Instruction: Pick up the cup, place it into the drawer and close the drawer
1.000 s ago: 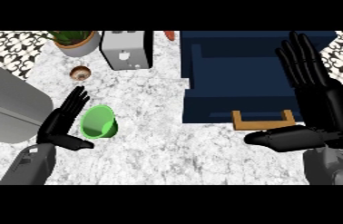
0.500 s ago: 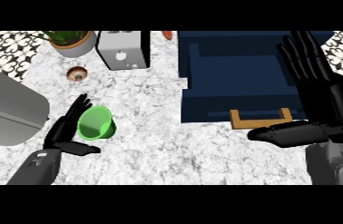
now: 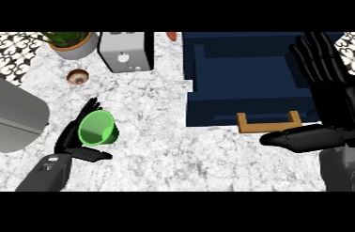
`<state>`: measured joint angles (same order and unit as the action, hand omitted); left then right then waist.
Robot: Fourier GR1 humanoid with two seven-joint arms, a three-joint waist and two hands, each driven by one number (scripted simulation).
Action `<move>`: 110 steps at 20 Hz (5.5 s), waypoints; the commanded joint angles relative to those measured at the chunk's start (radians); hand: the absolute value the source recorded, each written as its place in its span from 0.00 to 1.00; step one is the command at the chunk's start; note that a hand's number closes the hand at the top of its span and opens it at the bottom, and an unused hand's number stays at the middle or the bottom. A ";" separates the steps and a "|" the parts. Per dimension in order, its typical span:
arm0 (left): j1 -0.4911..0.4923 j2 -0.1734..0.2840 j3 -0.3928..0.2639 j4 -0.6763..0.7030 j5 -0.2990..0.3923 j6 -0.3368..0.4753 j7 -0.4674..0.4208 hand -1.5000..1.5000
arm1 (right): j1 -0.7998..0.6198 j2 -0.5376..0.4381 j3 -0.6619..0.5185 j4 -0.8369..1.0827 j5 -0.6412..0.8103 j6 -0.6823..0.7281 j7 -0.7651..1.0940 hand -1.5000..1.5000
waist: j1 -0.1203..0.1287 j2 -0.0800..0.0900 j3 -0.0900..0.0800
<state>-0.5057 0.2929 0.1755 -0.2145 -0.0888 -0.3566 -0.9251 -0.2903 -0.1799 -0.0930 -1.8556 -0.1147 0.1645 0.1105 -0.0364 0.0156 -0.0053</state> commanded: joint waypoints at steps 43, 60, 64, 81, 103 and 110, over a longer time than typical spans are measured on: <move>-0.234 -0.243 0.079 -0.388 0.154 0.255 0.028 1.00 | 0.068 -0.033 -0.054 -0.014 0.000 0.017 -0.003 0.00 | 0.042 -0.024 0.007; -0.683 -0.293 -0.157 -0.484 0.236 0.596 0.577 1.00 | 0.039 -0.023 -0.038 -0.003 0.015 0.012 0.006 0.00 | 0.003 -0.012 0.006; -0.731 -0.293 -0.263 -0.403 0.282 0.672 0.654 1.00 | 0.021 -0.040 -0.081 0.086 -0.010 0.044 -0.080 0.00 | 0.003 -0.011 0.006; -0.795 -0.293 -0.523 -0.083 0.390 0.628 0.718 1.00 | -0.099 -0.043 -0.033 0.075 -0.042 0.081 -0.047 0.00 | -0.151 0.028 0.008; -0.752 -0.293 -0.453 -0.185 0.705 0.664 0.433 0.00 | -0.039 -0.215 0.265 0.067 -0.070 0.503 0.095 0.00 | -0.076 0.003 0.005; -0.715 -0.293 -0.424 -0.180 0.741 0.640 0.393 0.00 | 0.045 -0.211 0.372 0.100 0.353 0.347 -0.008 0.00 | 0.005 -0.005 0.006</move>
<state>-1.2428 0.0000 -0.2633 -0.3960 0.6424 0.3024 -0.5079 -0.3155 -0.3851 0.2196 -1.7801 0.0528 0.5724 0.1529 -0.0773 0.0173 0.0005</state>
